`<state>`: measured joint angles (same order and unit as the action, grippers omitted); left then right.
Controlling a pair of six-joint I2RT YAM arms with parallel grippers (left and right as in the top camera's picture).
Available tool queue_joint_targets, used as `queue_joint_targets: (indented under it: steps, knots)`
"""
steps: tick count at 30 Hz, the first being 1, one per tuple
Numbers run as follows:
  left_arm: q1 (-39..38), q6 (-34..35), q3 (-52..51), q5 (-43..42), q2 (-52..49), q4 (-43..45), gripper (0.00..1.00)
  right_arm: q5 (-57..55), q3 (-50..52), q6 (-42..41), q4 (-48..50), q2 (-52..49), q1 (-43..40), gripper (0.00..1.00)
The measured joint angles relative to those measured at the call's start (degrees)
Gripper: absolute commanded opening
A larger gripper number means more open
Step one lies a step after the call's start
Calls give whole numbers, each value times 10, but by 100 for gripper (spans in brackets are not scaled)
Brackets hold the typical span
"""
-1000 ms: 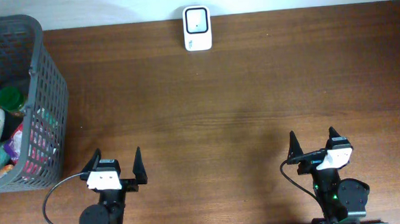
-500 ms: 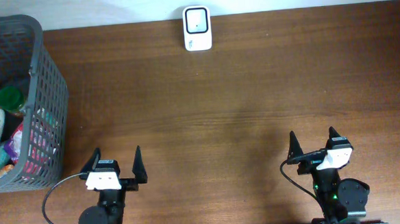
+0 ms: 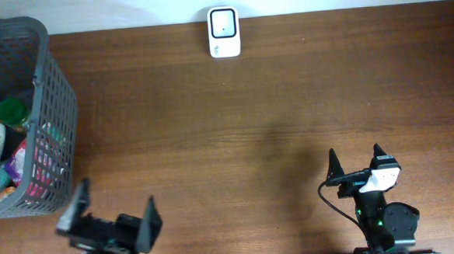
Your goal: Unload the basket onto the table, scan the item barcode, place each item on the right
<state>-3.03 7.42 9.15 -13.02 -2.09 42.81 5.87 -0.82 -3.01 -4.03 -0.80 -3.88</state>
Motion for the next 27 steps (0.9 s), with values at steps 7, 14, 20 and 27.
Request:
queue_joint_targets:
  steps: [7, 14, 20, 27]
  knots:
    - [0, -54, 250, 123, -229, -13, 99, 0, 0, 0, 0, 1, 0, 99]
    - [8, -118, 635, 246, -552, -261, 99, 0, 0, 0, 0, 2, 0, 99]
    - [135, -156, 1010, 296, -798, -683, 99, 0, 0, 0, 0, 2, 0, 99]
    - [297, -167, 1127, 315, -951, -982, 99, 0, 0, 0, 0, 2, 0, 99]
